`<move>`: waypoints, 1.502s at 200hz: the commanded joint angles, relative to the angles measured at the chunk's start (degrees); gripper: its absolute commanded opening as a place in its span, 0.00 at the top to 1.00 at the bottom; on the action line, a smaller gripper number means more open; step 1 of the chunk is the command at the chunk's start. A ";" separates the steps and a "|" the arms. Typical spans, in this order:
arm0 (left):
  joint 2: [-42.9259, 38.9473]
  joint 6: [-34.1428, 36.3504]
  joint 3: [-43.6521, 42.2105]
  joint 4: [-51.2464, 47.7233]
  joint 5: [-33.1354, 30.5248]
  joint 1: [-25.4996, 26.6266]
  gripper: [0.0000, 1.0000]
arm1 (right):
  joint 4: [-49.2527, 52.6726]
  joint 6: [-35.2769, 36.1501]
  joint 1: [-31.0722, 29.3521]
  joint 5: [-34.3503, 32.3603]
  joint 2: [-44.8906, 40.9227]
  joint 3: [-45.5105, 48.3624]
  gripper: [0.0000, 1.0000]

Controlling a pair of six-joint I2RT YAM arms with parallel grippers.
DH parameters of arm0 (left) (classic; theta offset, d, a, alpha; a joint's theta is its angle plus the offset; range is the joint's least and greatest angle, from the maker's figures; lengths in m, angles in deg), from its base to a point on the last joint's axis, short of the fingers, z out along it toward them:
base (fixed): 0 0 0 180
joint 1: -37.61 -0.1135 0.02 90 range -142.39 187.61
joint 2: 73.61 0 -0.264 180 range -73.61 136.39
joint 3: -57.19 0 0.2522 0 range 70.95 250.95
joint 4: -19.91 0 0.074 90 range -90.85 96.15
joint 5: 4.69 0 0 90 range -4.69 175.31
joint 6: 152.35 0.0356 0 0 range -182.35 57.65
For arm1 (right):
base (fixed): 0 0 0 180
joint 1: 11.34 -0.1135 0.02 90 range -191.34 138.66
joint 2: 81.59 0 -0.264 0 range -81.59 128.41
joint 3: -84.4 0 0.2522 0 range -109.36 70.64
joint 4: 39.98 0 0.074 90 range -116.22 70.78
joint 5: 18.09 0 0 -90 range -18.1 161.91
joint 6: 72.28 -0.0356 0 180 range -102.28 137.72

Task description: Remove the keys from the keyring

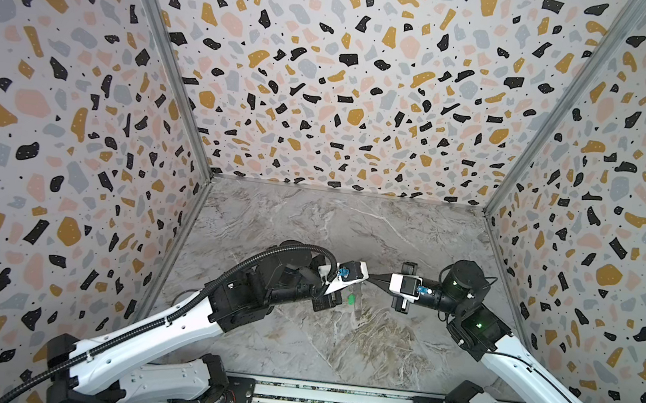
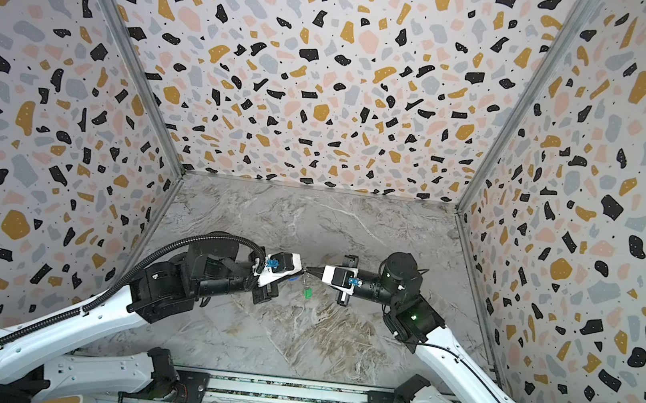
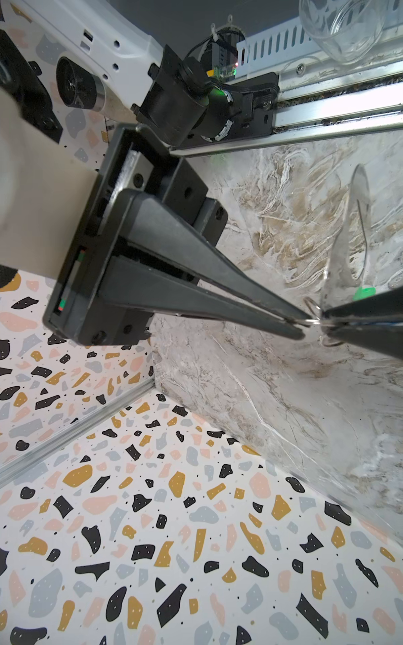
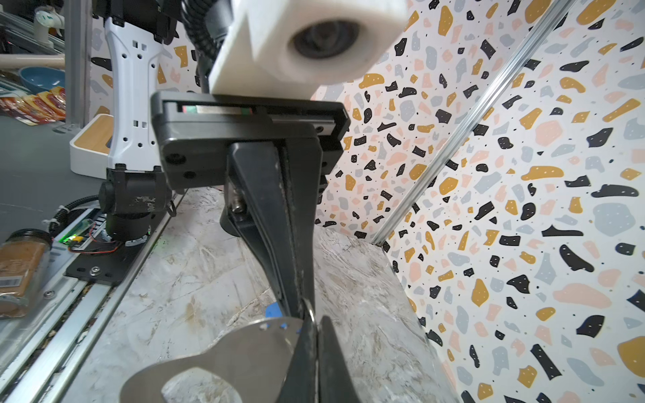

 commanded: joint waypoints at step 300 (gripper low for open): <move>-9.12 -7.92 -12.68 23.75 -28.84 1.91 0.01 | -31.22 -27.90 -4.49 -15.29 4.63 5.14 1.00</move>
